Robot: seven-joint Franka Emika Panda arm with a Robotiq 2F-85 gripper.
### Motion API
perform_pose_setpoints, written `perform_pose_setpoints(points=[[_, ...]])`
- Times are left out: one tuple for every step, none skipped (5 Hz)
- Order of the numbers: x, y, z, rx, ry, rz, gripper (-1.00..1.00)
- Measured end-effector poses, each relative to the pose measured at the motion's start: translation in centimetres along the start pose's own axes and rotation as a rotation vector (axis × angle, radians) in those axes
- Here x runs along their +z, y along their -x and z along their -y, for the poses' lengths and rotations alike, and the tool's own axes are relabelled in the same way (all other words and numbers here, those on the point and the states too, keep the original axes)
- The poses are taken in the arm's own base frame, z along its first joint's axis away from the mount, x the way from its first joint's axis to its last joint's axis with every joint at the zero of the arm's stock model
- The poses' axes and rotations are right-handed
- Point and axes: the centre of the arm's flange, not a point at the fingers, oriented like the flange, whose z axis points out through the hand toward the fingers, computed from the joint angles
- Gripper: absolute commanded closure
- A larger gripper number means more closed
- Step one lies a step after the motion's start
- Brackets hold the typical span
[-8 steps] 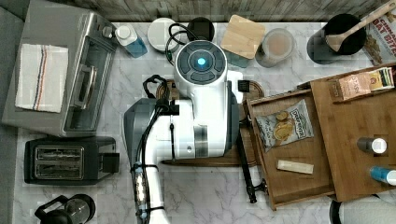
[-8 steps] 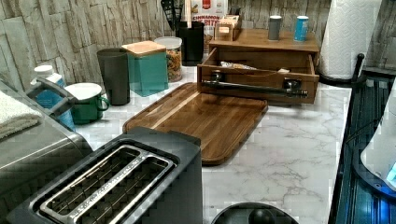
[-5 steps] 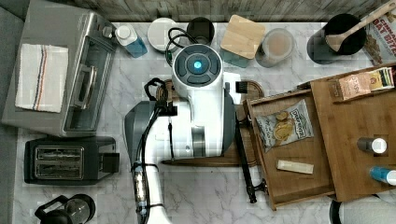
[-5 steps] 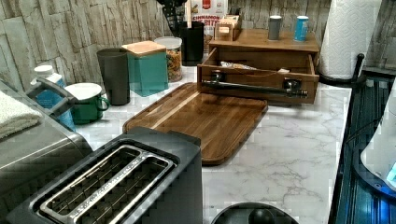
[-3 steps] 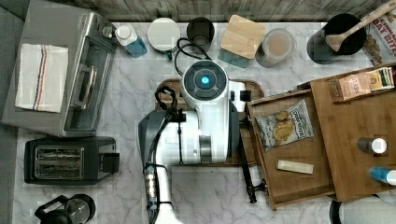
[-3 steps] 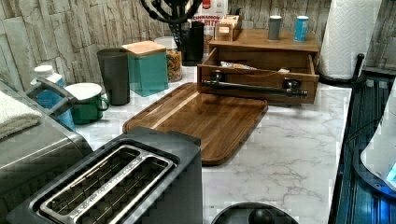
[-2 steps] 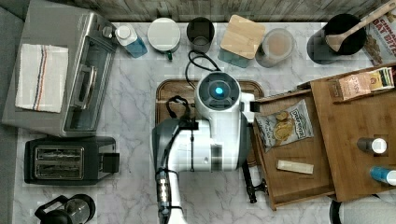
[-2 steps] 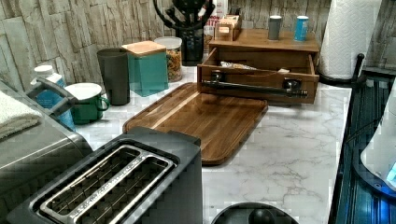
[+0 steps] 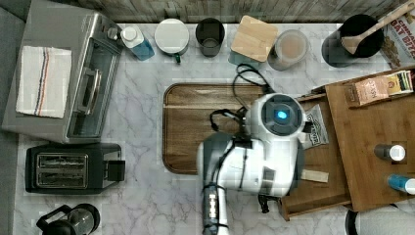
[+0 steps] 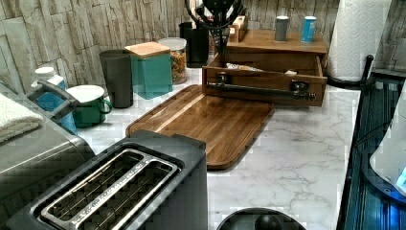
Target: Pick up the butter.
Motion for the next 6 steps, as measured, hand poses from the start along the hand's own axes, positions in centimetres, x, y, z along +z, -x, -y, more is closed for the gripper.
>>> perform_pose_setpoints(points=[[-1.4, -3.3, -4.0, 0.097, -0.053, -0.053, -1.00], [-3.0, -5.7, -8.4, 0.190, -0.088, -0.064, -1.00], [-3.6, -7.6, -12.1, 0.275, -0.109, -0.066, -1.00], [-3.0, -8.9, -14.3, 0.375, -0.161, -0.024, -1.00], [-0.9, -10.0, -15.7, 0.458, -0.139, 0.004, -1.00], [2.0, -10.8, -17.0, 0.541, -0.110, 0.025, -1.00]])
